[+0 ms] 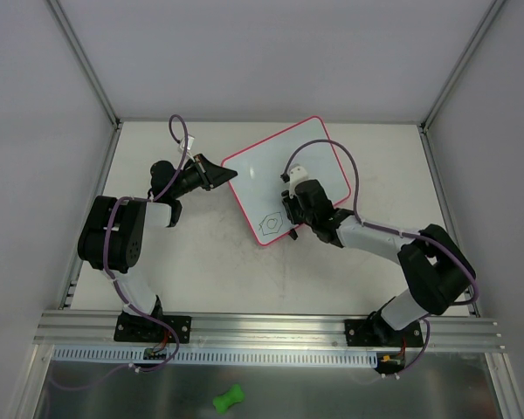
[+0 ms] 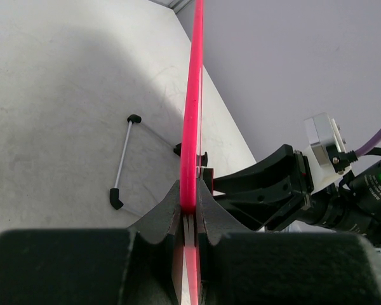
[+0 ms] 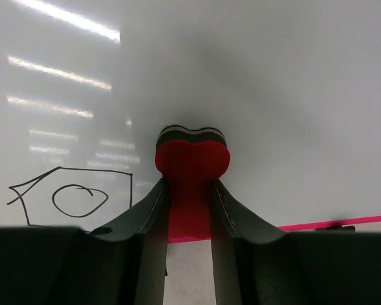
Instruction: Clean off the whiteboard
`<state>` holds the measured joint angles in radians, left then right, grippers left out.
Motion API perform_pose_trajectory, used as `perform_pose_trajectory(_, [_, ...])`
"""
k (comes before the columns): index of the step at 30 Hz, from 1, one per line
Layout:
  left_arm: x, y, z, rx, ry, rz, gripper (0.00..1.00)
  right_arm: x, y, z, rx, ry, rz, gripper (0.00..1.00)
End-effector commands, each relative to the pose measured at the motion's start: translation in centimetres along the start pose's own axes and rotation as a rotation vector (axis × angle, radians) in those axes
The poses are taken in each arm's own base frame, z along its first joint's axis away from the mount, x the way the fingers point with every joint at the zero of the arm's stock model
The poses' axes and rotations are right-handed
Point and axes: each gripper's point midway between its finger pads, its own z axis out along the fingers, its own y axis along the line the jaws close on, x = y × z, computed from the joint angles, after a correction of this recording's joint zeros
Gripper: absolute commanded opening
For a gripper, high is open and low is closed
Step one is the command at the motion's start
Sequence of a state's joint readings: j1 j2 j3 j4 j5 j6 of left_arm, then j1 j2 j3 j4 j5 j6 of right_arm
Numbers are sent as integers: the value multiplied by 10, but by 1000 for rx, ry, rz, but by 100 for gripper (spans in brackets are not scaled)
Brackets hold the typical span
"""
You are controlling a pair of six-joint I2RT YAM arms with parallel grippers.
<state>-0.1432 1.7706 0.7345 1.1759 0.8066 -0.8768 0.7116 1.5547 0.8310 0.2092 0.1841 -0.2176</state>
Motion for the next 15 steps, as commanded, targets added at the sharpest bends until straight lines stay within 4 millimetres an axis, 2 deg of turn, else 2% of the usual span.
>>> perform_pose_trajectory(1, [16, -4, 1, 37, 67, 63, 0, 27, 21, 0, -36, 73, -20, 0])
perform_pose_trajectory(7, [16, -5, 0, 38, 66, 66, 0, 34, 50, -3, -73, 94, -63, 0])
perform_pose_trajectory(11, [15, -5, 0, 38, 66, 67, 0, 39, 78, -5, -99, 111, -121, 0])
perform_pose_trajectory(13, [16, -5, 0, 37, 65, 67, 0, 35, 88, -5, -98, 105, -136, 0])
perform_pose_trajectory(15, [15, -5, 0, 37, 65, 67, 0, 42, 101, -6, -104, 128, -171, 0])
